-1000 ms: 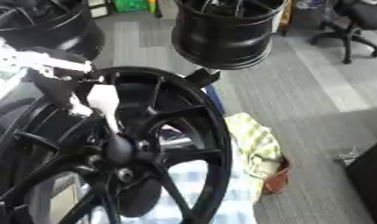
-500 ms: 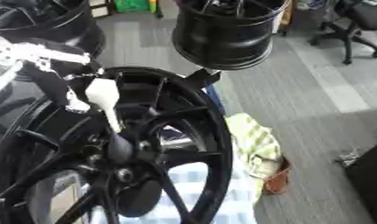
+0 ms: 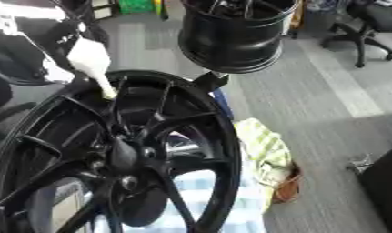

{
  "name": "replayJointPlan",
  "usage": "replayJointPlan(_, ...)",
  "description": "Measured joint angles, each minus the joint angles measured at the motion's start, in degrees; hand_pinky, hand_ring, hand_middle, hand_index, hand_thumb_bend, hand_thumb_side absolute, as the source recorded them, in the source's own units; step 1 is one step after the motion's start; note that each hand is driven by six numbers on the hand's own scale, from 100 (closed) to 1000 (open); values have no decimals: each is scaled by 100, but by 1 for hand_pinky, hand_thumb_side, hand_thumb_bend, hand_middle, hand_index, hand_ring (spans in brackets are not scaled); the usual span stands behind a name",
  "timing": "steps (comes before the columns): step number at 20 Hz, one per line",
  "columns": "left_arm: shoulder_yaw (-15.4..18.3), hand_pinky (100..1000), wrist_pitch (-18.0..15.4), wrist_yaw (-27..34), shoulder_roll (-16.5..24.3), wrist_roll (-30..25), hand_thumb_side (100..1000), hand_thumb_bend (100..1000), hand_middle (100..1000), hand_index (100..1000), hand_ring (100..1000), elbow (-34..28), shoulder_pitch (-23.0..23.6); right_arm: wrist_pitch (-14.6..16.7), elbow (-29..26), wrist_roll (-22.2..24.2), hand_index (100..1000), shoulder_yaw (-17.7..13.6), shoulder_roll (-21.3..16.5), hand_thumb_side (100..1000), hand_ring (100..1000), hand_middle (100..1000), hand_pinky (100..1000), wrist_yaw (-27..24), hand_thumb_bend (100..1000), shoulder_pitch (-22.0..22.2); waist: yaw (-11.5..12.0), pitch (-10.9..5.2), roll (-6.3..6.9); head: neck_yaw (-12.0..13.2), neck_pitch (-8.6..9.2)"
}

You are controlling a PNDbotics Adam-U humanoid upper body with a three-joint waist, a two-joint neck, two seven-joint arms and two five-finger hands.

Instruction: Pull the pin out of the wheel hub.

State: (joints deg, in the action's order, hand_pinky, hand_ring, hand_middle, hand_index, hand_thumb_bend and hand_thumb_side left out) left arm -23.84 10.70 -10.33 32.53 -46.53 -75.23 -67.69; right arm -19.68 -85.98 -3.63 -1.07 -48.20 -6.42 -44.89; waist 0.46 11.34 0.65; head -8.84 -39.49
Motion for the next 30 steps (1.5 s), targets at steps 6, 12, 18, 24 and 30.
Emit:
replayJointPlan(6, 1030, 648, 68, -150, 1144, 850, 101, 190, 351, 487, 549, 389, 105, 19, -3, -72, 779, -81, -121, 351, 720, 671, 770, -20, 437, 94, 81, 0, 36, -134, 2)
replayJointPlan(12, 1972, 648, 16, -15, 2021, 1654, 100, 158, 351, 491, 552, 817, 647, 30, -6, -180, 779, -180, -208, 351, 720, 672, 770, -72, 436, 166, 136, 4, -16, -105, -23)
replayJointPlan(18, 2465, 649, 33, 18, 2515, 2165, 100, 162, 357, 498, 555, 1138, 1202, 52, -11, -225, 779, -214, -217, 351, 720, 672, 769, -88, 436, 203, 165, 15, -79, 1, -25)
replayJointPlan(24, 2734, 654, 135, -314, 2694, 2595, 100, 193, 379, 524, 564, 1790, 1622, 57, -40, -253, 779, -248, -218, 352, 721, 672, 768, -102, 434, 202, 156, 28, -83, 12, -16)
replayJointPlan(30, 2780, 665, 179, -755, 2663, 2961, 101, 155, 416, 566, 583, 2355, 1801, 73, -42, -273, 779, -257, -218, 351, 716, 672, 768, -121, 434, 201, 130, 31, -92, 27, 32)
